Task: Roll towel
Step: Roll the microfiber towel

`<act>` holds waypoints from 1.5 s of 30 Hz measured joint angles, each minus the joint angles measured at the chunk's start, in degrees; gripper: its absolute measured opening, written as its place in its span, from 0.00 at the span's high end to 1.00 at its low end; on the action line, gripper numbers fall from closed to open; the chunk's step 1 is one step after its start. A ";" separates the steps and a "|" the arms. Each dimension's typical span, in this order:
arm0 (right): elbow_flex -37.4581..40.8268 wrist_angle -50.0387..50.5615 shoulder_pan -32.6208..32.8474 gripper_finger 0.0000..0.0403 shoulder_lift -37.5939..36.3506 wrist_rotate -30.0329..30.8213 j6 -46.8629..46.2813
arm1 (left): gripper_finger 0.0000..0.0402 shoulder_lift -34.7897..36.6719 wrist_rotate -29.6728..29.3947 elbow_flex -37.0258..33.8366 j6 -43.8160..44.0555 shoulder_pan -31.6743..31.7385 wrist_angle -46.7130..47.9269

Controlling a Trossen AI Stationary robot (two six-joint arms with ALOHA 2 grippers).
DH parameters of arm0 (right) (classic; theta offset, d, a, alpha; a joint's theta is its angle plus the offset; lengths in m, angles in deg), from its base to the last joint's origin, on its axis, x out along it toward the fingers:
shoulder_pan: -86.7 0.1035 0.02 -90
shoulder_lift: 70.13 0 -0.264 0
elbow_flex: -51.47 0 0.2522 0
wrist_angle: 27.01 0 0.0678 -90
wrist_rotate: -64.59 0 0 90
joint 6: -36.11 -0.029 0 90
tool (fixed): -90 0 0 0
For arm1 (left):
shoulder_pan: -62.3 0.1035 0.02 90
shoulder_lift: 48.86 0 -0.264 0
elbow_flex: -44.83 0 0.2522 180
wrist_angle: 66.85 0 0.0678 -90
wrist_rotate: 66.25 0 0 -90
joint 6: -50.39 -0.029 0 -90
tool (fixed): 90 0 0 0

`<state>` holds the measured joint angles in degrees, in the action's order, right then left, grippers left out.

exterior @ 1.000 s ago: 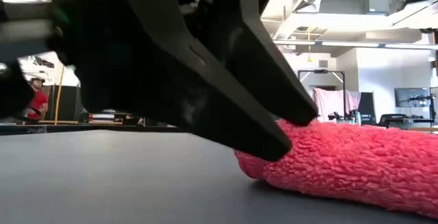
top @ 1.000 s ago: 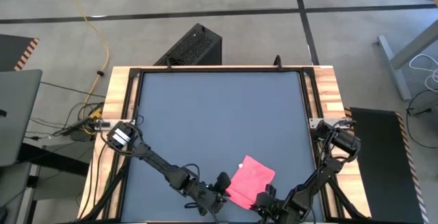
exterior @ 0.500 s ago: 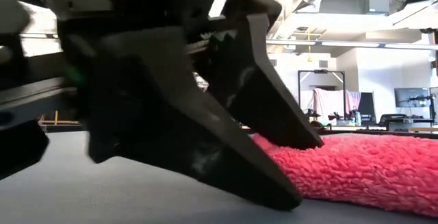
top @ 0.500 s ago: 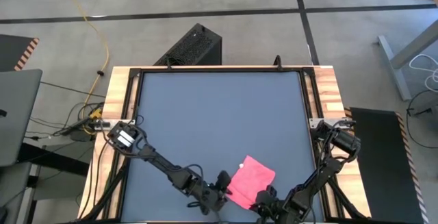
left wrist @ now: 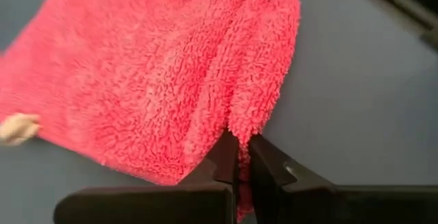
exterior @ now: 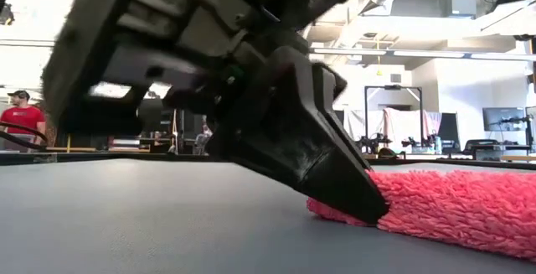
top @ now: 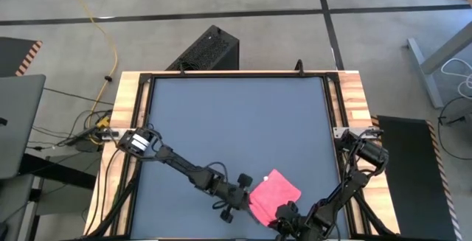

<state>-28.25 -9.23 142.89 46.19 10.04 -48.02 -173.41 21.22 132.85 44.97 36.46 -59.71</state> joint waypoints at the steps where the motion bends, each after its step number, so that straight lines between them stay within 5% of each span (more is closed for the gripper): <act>1: 0.00 0.01 0.19 0.95 0.00 0.12 -0.36 | 0.99 0.00 2.59 0.00 1.09 0.61 0.09; 13: -0.02 3.41 2.67 0.95 0.00 4.65 -12.42 | 1.00 -0.21 32.65 0.13 23.58 7.06 2.03; 23: -0.26 7.36 0.97 0.95 -0.35 0.31 -15.50 | 1.00 -0.02 34.38 0.22 37.04 8.35 2.40; 34: -0.28 10.12 -2.56 0.94 -0.39 -7.27 -12.90 | 0.92 0.09 29.33 0.37 43.98 9.63 9.99; 42: -0.24 10.44 -2.90 0.94 -0.31 -7.19 -14.02 | 0.87 0.94 33.86 1.98 39.88 10.86 16.27; 45: -0.22 10.79 -3.52 0.94 -0.28 -7.56 -14.21 | 0.87 3.28 28.61 2.36 36.33 10.24 22.36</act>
<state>-28.46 1.56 139.38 45.90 2.48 -62.24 -170.13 49.84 135.21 81.30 46.70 -37.35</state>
